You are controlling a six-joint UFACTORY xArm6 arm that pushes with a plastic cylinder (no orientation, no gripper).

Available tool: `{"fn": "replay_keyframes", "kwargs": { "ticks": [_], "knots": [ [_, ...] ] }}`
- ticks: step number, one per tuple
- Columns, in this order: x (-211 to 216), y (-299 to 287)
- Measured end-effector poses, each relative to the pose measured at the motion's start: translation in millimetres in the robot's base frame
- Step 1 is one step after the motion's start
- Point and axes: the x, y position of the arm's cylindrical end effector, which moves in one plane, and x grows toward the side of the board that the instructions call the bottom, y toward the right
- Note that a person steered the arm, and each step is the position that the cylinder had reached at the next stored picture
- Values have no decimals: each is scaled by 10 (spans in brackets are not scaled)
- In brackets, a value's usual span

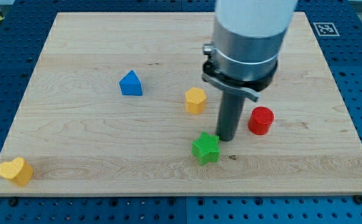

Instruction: Push the green star towards the bottom center of the board

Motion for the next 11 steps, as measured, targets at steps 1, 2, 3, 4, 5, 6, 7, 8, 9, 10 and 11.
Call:
{"fn": "replay_keyframes", "kwargs": {
  "ticks": [1, 2, 3, 4, 5, 6, 7, 8, 9, 10, 11],
  "knots": [
    [20, 201],
    [106, 378],
    [132, 385],
    [132, 343],
    [115, 33],
    [130, -169],
    [130, -169],
    [246, -169],
    [246, -169],
    [225, -176],
    [34, -338]
  ]
}}
